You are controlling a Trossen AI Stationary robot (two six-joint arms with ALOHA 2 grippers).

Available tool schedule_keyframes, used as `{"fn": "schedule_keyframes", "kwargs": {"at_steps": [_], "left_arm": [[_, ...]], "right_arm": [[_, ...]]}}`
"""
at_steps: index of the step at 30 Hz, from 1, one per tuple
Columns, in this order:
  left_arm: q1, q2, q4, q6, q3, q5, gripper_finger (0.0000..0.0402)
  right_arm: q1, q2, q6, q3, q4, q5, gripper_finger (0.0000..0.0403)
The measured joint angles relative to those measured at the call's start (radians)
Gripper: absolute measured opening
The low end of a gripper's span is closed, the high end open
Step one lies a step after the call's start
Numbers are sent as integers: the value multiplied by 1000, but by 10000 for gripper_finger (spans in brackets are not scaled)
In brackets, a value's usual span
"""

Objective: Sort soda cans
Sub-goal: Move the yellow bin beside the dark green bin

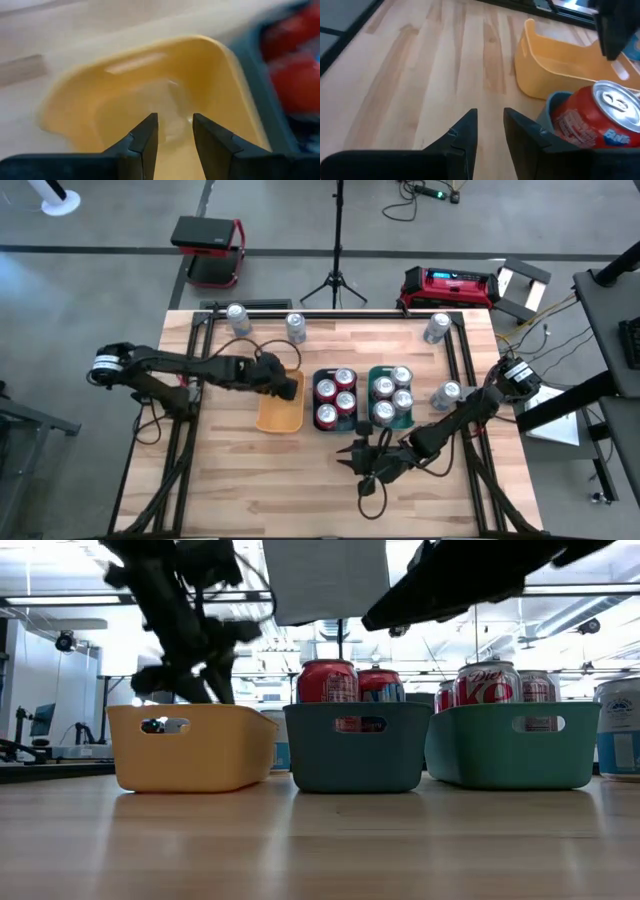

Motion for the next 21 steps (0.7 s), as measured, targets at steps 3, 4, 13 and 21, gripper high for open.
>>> {"fn": "schedule_keyframes", "kwargs": {"at_steps": [3,4,13,21], "left_arm": [[40,3,-3,0,-16,1,107],[44,3,-2,0,-18,2,107],[50,5,-49,-26,9,-107,97],[73,8,-114,-42,10,-109,82]], "right_arm": [[1,0,0,3,2,-11,77],[1,0,0,3,2,-11,73],[4,0,11,3,-6,-24,57],[8,1,21,1,-6,-40,71]]}}
